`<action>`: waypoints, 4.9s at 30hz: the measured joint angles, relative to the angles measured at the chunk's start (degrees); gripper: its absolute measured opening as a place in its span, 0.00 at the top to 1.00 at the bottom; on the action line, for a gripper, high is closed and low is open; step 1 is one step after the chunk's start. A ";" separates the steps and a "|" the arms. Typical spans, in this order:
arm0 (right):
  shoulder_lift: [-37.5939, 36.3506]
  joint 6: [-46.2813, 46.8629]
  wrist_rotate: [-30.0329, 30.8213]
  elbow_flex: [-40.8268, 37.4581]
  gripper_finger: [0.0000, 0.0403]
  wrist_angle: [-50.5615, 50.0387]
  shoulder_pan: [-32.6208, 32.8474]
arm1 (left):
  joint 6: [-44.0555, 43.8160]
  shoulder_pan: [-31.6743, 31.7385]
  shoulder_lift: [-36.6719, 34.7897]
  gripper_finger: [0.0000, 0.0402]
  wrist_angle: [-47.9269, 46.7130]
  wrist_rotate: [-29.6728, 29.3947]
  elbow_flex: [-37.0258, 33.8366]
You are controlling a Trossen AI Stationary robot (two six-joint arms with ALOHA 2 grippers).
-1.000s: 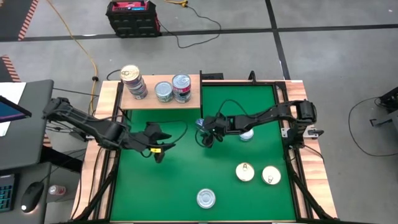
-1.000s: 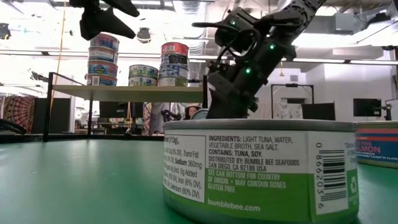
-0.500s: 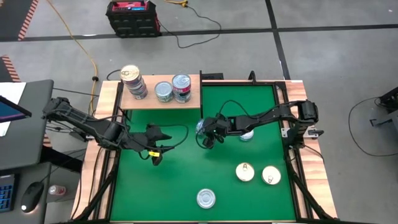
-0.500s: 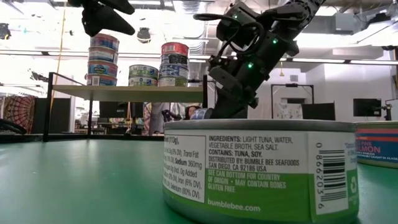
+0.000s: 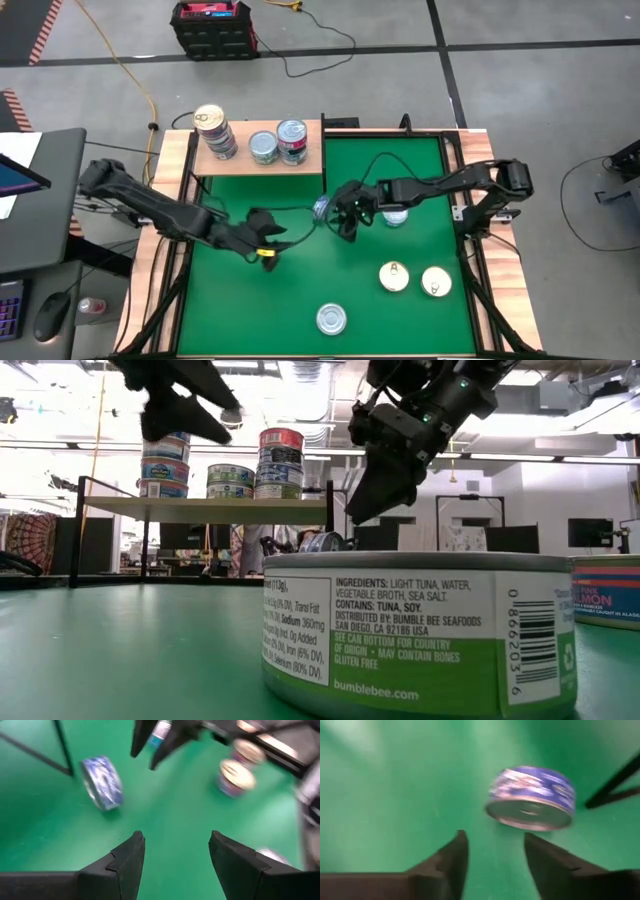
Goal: Stack canned seafood by type on shelf
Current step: Stack the dark blue tuna can on top of the red tuna can on the shelf
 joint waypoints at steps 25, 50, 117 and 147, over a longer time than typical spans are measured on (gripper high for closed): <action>-10.65 3.41 4.00 0.00 0.27 -14.14 -2.27 | -6.70 6.80 26.77 0.21 21.71 -10.83 0.26; -10.60 4.35 -6.69 -0.03 0.28 -11.53 -2.24 | 2.96 7.83 13.93 0.66 21.16 0.26 0.24; -11.46 14.48 -9.05 3.13 0.61 27.86 -5.12 | 28.62 13.96 -20.80 0.25 15.32 -1.44 0.26; 14.88 22.79 -24.63 52.20 0.59 -10.46 -27.48 | 28.88 -12.40 -19.48 0.25 7.98 -34.71 0.24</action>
